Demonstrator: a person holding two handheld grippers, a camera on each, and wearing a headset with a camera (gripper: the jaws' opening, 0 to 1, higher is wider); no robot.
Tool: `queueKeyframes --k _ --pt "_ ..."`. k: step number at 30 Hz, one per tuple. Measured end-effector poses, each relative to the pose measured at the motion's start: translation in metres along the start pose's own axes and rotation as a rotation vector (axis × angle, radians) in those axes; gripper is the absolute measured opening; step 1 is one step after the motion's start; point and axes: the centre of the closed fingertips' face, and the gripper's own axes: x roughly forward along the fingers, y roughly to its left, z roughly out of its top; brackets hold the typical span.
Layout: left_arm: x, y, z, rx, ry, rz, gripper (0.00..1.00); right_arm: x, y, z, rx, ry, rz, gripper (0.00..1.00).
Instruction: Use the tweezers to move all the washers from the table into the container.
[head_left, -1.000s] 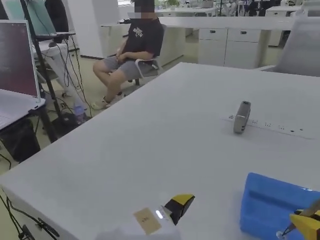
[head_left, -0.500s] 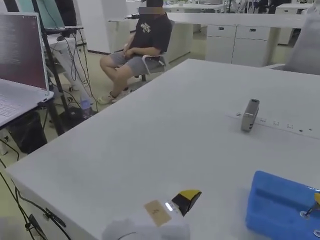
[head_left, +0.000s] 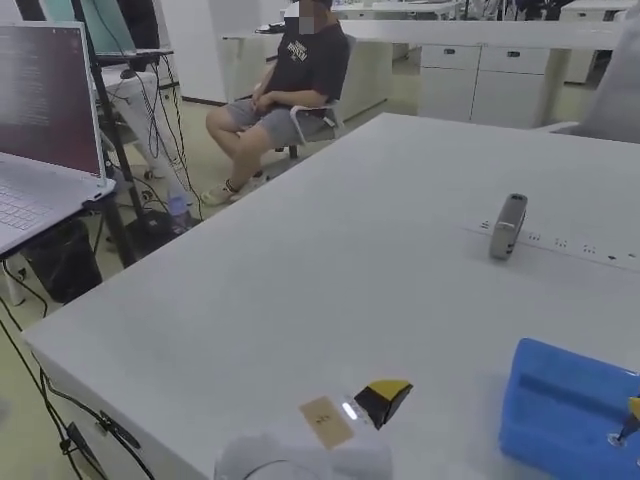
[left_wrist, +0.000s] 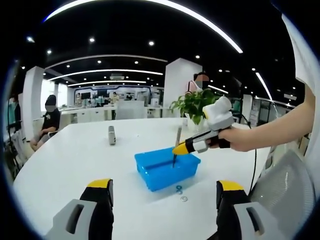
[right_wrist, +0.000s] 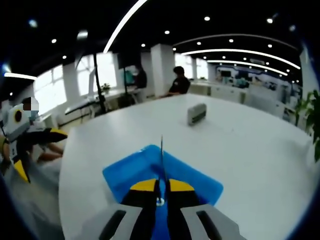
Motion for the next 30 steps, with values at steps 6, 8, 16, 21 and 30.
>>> queueKeyframes --k 6,8,16,21,30 --pt "0.000 0.000 -0.001 0.001 0.007 -0.001 0.85 0.004 -0.001 -0.010 0.010 0.016 -0.005 0.03" --pt "0.000 0.000 -0.001 0.002 0.008 0.000 0.85 0.004 0.000 -0.011 0.005 0.018 -0.011 0.03" --pt "0.001 -0.002 -0.002 -0.007 0.007 -0.011 0.85 0.000 -0.004 -0.007 0.022 -0.013 -0.027 0.03" --pt "0.001 -0.003 -0.003 -0.004 0.017 -0.015 0.84 -0.008 -0.001 0.005 0.029 -0.052 -0.029 0.03" --pt "0.001 -0.003 -0.006 0.000 0.031 -0.019 0.82 -0.035 0.030 0.027 0.035 -0.122 0.008 0.03"
